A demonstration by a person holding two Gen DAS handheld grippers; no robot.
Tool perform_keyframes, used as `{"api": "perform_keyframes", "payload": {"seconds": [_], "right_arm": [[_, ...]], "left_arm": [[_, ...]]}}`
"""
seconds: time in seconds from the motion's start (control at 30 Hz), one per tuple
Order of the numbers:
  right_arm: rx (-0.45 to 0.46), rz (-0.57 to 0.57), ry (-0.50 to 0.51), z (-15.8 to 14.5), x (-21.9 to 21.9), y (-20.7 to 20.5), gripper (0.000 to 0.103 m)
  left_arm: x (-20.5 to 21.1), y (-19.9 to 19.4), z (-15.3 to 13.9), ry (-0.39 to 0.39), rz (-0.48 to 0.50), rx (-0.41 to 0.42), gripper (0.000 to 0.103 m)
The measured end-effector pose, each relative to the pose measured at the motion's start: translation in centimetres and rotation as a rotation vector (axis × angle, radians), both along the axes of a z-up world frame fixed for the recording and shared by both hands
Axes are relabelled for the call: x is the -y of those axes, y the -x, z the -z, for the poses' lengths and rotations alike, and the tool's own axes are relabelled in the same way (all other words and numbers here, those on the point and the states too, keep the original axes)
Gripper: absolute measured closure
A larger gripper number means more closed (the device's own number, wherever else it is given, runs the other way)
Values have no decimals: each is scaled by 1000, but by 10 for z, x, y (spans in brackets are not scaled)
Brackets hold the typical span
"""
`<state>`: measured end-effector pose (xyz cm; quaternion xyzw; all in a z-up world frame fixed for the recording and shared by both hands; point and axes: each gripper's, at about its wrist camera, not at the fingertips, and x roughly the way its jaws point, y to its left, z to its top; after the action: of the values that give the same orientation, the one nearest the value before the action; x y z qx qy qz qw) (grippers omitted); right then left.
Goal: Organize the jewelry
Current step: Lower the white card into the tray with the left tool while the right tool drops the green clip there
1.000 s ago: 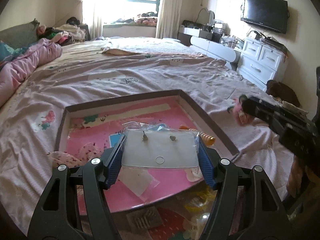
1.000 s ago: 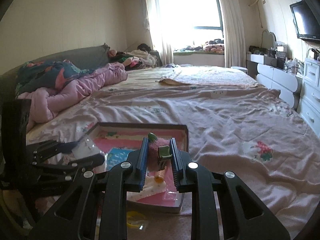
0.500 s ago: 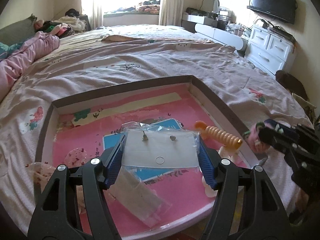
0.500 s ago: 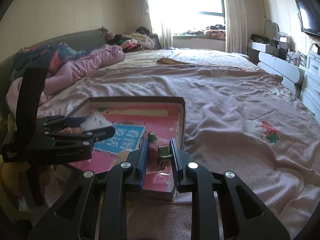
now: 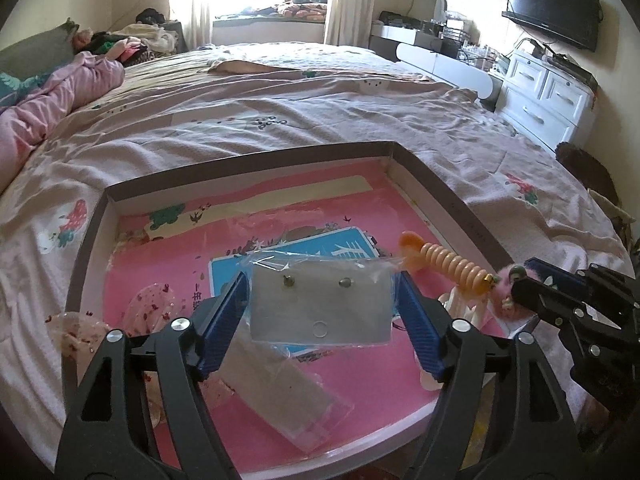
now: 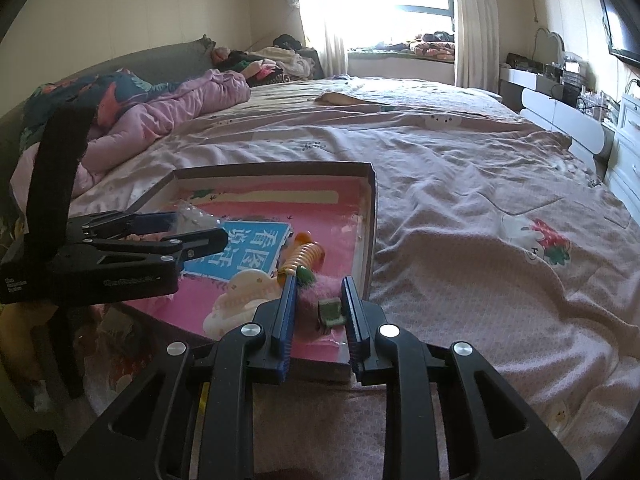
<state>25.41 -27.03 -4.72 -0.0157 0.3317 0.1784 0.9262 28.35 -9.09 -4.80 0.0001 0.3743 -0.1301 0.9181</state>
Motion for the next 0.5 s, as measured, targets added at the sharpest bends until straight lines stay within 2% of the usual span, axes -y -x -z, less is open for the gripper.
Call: {"api": "perform_keyframes", "payload": {"seconds": [0.1, 0.23, 0.3, 0.47, 0.5], "right_arm": [[2, 3, -10, 0, 2, 2, 79], [19, 8, -29, -6, 5, 6, 64], [34, 14, -34, -10, 7, 9, 62], [89, 46, -50, -24, 13, 21, 41], [107, 53, -49, -28, 14, 24, 41]], "left_arm": [[-1, 2, -1, 5, -4, 3, 34], [-4, 7, -5, 7, -11, 11, 29], [-5, 10, -7, 8, -14, 16, 29], [-10, 19, -17, 22, -26, 36, 25], [-11, 22, -19, 24, -28, 43, 23]]}}
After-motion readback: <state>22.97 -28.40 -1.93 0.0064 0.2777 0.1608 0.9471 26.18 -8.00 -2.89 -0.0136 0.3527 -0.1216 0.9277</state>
